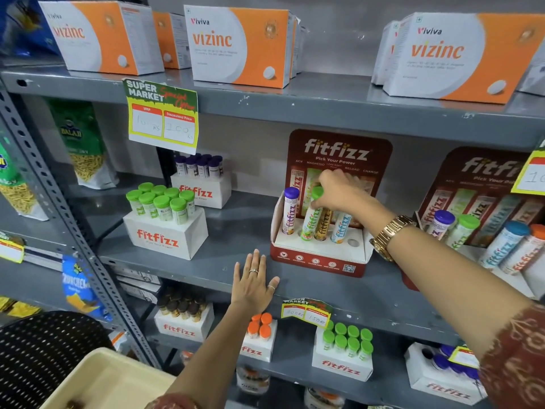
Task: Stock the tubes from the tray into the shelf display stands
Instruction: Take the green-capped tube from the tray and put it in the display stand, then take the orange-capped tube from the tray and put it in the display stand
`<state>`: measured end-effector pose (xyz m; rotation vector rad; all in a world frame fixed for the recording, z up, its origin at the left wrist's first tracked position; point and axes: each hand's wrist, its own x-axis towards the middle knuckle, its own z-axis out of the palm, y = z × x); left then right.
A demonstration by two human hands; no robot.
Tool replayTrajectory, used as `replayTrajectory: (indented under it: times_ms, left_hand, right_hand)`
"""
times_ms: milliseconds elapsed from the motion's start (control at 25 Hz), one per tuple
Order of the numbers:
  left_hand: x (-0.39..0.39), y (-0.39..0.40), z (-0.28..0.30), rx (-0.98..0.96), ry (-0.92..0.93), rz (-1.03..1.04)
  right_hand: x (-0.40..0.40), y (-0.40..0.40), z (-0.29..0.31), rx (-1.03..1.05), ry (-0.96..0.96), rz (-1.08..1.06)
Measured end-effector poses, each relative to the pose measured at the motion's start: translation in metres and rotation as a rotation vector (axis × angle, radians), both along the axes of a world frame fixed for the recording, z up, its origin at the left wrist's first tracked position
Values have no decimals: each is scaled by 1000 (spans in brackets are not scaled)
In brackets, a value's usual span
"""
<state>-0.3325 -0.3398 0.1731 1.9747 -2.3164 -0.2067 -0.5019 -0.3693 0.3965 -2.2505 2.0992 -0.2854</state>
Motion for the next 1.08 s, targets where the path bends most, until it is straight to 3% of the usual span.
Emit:
replayTrajectory:
  times_ms: [520, 800, 880, 1080]
  left_hand:
    - [0, -3, -1, 13, 12, 2]
    - [0, -4, -1, 19, -2, -3]
    - [2, 0, -2, -7, 4, -2]
    - [47, 24, -7, -95, 71, 127]
  right_hand:
    - [13, -38, -11, 64, 255, 2]
    - [11, -42, -32, 45, 272, -1]
    - [14, -35, -35, -34, 257, 8]
    - [51, -8, -60, -537, 188, 210]
